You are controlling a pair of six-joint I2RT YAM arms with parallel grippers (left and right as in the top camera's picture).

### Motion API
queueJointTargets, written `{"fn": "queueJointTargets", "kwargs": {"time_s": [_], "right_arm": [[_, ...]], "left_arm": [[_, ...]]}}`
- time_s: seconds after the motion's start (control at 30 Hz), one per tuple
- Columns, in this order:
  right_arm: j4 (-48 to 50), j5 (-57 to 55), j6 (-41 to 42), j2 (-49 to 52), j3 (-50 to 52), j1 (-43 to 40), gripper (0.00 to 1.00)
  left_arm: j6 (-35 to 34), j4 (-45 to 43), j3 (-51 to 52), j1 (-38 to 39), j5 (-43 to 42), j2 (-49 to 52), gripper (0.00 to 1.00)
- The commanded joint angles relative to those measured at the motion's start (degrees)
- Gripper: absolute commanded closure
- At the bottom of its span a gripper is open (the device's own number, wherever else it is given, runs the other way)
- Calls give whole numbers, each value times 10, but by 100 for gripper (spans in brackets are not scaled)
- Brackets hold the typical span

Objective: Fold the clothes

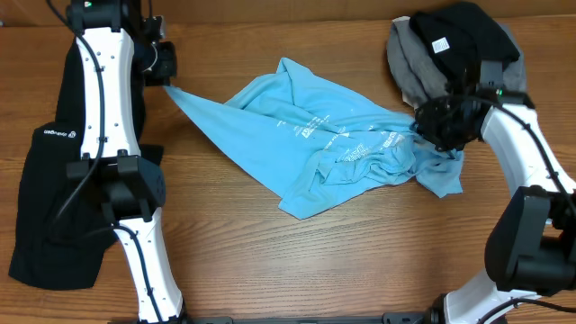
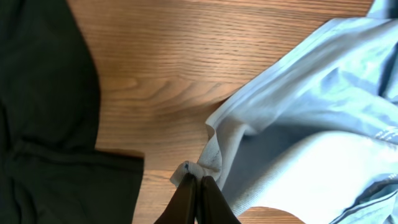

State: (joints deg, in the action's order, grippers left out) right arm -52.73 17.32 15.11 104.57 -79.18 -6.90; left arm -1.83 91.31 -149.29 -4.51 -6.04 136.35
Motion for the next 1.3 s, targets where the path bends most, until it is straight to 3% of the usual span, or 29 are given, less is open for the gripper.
{"fn": "queueJointTargets", "kwargs": {"time_s": [0.0, 0.27, 0.53, 0.87, 1.27], "right_arm": [[-74, 32, -46, -12, -87, 34, 47], [-95, 2, -47, -22, -93, 164, 33], [4, -73, -24, 1, -11, 276, 32], [102, -109, -25, 78, 27, 287, 34], [116, -96, -16, 112, 27, 287, 46]], "left_arm": [[-10, -9, -12, 10, -11, -14, 96], [-10, -21, -12, 9, -11, -14, 96], [-10, -33, -12, 9, -11, -14, 96], [-10, -36, -12, 10, -11, -14, 96], [-9, -35, -12, 9, -10, -14, 96]]}}
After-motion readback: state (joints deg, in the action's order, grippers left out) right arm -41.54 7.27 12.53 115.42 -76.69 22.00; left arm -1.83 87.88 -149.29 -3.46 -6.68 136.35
